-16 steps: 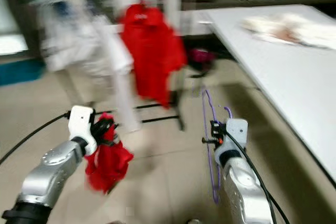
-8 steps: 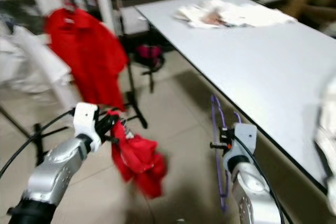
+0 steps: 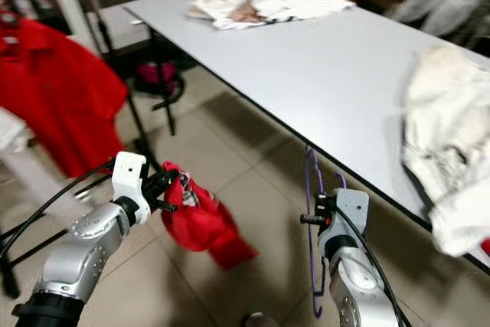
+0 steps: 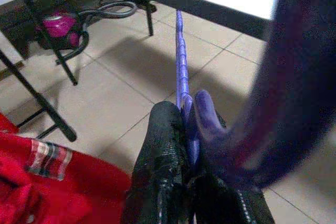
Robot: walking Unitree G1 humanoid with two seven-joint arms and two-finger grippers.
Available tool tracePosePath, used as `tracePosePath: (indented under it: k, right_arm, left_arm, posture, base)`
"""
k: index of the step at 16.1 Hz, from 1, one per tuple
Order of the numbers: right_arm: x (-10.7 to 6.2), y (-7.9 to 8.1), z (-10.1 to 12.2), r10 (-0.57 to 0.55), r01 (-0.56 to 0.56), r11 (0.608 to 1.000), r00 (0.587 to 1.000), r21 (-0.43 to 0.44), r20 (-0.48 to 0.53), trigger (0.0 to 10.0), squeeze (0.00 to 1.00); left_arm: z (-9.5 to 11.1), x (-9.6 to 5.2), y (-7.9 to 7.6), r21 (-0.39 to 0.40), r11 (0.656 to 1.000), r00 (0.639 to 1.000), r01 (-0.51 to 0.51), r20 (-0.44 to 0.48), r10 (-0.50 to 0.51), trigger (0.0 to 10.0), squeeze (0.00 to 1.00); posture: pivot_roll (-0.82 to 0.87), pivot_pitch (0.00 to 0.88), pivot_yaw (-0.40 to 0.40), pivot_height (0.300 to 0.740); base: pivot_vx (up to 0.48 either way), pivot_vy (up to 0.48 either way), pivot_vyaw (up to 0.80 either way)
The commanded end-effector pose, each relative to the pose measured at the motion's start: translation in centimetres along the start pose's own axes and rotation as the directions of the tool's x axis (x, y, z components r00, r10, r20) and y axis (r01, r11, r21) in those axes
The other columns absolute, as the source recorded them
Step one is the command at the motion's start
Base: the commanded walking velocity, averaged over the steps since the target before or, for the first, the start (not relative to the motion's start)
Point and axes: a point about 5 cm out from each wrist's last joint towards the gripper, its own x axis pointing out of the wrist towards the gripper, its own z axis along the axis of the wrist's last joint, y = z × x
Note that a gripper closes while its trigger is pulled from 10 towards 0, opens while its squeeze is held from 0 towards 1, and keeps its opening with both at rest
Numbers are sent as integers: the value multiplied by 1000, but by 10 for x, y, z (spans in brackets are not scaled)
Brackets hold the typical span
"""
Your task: Hang hanger
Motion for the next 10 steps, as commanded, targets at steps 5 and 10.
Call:
tracePosePath:
  k: [5, 10]
  right_arm:
    - [-4, -2, 17, -41, 43, 999, 998, -24, 55, 10000, 0]
    - [-10, -3, 17, -83, 83, 996, 996, -16, 31, 10000, 0]
  left_arm:
    - [6, -1, -6, 30, 999, 999, 28, 39, -29, 10000, 0]
    - [10, 7, -6, 44, 998, 997, 42, 63, -44, 10000, 0]
  posture:
    - [-209, 0, 9, 740]
    - [-257, 0, 41, 740]
  base:
    - [0, 0, -798]
    - [0, 0, -798]
